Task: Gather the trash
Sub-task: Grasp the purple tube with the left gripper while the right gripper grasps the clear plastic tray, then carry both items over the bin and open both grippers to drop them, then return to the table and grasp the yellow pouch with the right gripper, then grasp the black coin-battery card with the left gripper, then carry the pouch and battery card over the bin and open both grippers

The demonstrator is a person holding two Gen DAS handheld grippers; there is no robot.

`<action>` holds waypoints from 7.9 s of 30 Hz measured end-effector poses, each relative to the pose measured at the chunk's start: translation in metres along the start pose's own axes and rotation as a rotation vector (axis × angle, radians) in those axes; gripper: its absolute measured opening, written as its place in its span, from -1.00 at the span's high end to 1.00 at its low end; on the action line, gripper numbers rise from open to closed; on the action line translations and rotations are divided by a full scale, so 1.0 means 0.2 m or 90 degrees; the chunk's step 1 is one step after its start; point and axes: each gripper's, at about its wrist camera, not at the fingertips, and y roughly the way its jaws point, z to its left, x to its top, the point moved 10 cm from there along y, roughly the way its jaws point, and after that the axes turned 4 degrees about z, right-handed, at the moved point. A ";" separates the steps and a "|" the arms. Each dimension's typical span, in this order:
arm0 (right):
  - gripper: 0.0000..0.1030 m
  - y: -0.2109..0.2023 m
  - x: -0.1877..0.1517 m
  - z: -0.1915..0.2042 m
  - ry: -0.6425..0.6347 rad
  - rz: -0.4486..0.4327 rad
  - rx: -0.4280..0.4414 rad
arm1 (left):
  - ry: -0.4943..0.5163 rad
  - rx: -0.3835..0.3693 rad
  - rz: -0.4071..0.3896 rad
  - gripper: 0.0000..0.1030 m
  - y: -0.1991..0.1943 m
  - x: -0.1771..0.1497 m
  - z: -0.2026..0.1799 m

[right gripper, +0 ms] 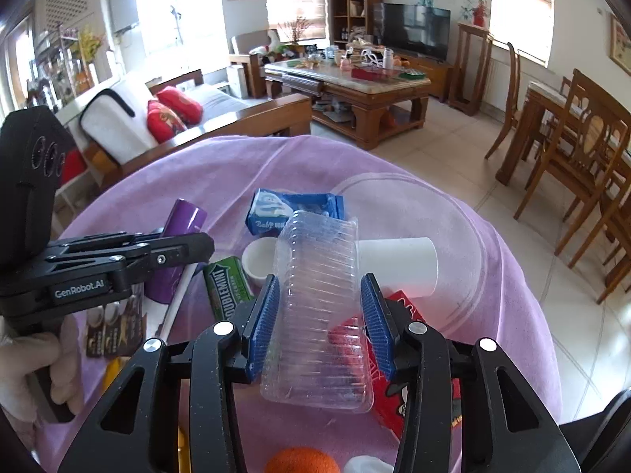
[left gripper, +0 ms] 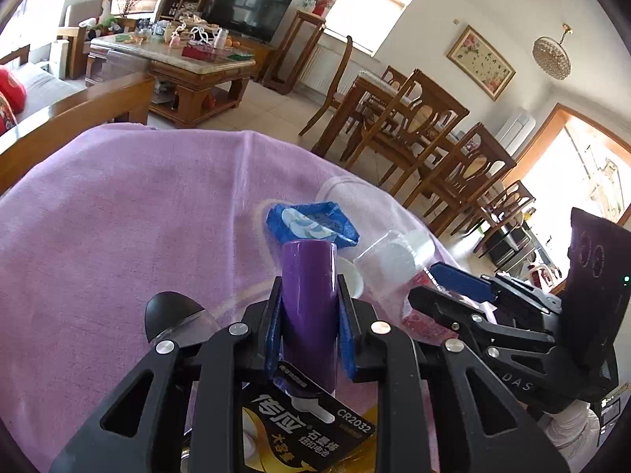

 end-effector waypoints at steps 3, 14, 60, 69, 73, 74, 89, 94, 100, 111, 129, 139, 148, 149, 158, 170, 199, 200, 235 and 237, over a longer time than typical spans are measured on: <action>0.21 -0.10 0.00 0.00 0.012 -0.023 0.015 | 0.015 -0.003 -0.041 0.53 -0.11 0.03 -0.05; 0.22 -0.45 -0.10 -0.05 0.063 -0.100 0.039 | 0.062 -0.014 -0.145 0.53 -0.41 0.09 -0.31; 0.21 -1.52 -1.62 -1.66 0.401 -0.206 -0.173 | 0.375 -0.227 0.093 0.53 0.51 -0.78 -2.05; 0.20 -1.42 -1.62 -1.72 0.416 -0.195 -0.178 | 0.411 -0.203 0.099 0.52 0.56 -0.84 -2.05; 0.20 -1.39 -1.61 -1.72 0.420 -0.191 -0.177 | 0.415 -0.201 0.103 0.52 0.56 -0.84 -2.04; 0.19 -1.38 -1.61 -1.72 0.420 -0.190 -0.177 | 0.416 -0.199 0.103 0.52 0.56 -0.84 -2.04; -0.16 -1.39 -1.59 -1.70 0.431 -0.193 -0.184 | 0.466 -0.155 0.030 -0.25 0.40 -0.82 -2.05; -0.34 -1.38 -1.57 -1.67 0.427 -0.195 -0.182 | 0.467 -0.145 0.004 -0.46 0.32 -0.78 -2.03; -0.44 -1.38 -1.50 -1.60 0.411 -0.192 -0.180 | 0.460 -0.139 -0.031 -0.56 0.20 -0.73 -1.97; -0.50 -1.31 -1.18 -1.26 0.334 -0.195 -0.147 | 0.412 -0.099 -0.080 -0.74 -0.05 -0.60 -1.66; -0.82 -0.84 -0.62 -0.25 0.109 -0.122 0.028 | 0.223 0.102 -0.080 -0.90 -0.36 -0.33 -0.41; -0.81 -0.65 -0.60 0.21 -0.012 -0.067 0.071 | 0.256 0.211 0.046 -0.89 -0.30 -0.37 0.09; -0.25 -0.49 -0.57 0.31 -0.030 -0.025 0.076 | 0.333 0.249 0.136 -0.89 -0.17 -0.43 0.17; -0.23 -0.48 -0.56 0.31 -0.031 -0.023 0.072 | 0.333 0.252 0.138 -0.91 -0.16 -0.43 0.18; 0.26 -0.40 -0.55 0.30 -0.028 0.000 0.065 | 0.325 0.219 0.151 -0.91 -0.11 -0.38 0.19; 0.91 -0.47 -0.54 0.21 -0.002 -0.019 0.053 | 0.316 0.146 0.148 -0.16 -0.10 -0.38 0.10; 0.91 -0.86 -0.59 0.05 0.046 -0.103 0.057 | 0.173 0.139 0.023 0.93 -0.26 -0.15 0.13; 0.91 -0.86 -0.59 0.03 0.049 -0.105 0.056 | 0.173 0.127 0.016 0.93 -0.28 -0.15 0.09; 0.91 -1.32 -1.59 -1.64 0.424 -0.117 -0.211 | 0.401 -0.244 0.171 0.92 0.61 -0.79 -2.04; 0.91 -1.29 -1.59 -1.64 0.432 -0.115 -0.207 | 0.406 -0.236 0.184 0.92 0.64 -0.81 -2.02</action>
